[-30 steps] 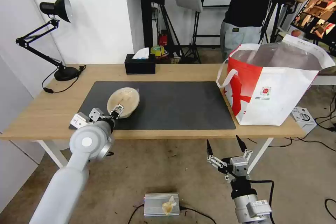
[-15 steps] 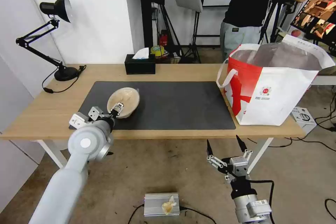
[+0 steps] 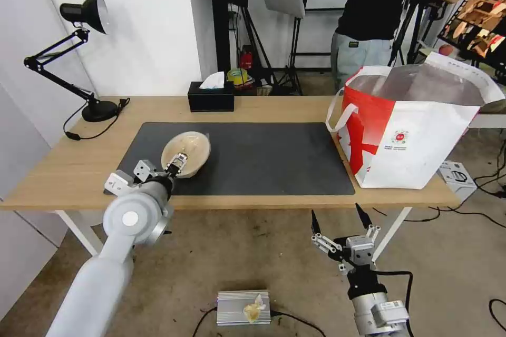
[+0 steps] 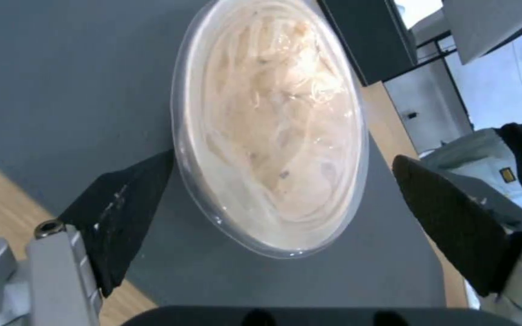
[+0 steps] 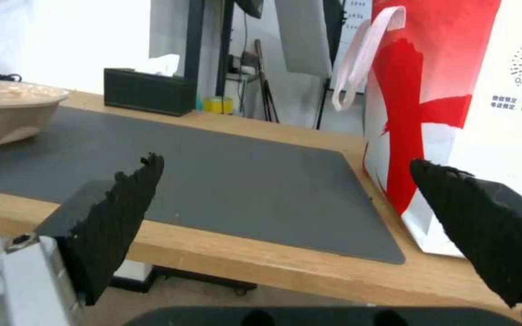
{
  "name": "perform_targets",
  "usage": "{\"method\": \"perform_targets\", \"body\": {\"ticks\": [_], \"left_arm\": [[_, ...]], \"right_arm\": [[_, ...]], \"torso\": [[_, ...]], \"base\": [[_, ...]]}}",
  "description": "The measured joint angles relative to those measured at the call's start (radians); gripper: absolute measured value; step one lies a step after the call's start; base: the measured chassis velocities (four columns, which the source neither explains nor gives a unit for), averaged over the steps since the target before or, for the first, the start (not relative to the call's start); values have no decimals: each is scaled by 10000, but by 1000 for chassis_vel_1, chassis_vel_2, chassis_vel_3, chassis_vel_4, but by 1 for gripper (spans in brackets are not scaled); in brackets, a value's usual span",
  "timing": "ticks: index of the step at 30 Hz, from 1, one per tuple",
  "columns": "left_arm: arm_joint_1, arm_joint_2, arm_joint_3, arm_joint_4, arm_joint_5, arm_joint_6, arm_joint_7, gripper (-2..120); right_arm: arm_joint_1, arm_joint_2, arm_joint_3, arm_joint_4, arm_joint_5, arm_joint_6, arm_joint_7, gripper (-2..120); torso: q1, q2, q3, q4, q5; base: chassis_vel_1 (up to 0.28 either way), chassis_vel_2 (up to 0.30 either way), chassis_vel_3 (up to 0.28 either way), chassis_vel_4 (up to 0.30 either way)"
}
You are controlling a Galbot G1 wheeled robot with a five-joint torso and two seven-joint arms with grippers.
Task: Pick up the trash from the table and place it into the takeout bag.
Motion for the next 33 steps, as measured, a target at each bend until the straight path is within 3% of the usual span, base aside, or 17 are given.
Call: {"method": "perform_targets", "body": {"ticks": [4,20,29,33], "left_arm": [[-123,-71,127,259,163,-44,204,90],[-315,-292,364,586,598,-169,297,89],[-166,-272,293,514,763,-266,298,62],[-183,-266,278,443,763,-279,302,41]], "right_arm": [[0,0,0,-1,0,0,0,100],[0,1,0,0,0,0,0,100],[0,0,0,0,0,0,0,100],[0,0,0,-1,0,0,0,100]], "torso": [[0,0,0,0,1],[1,0,0,0,-1],[1,-1,1,0,0],[1,0,0,0,0]], "base": [[0,0,0,0],[0,0,0,0],[0,0,0,0],[0,0,0,0]]}}
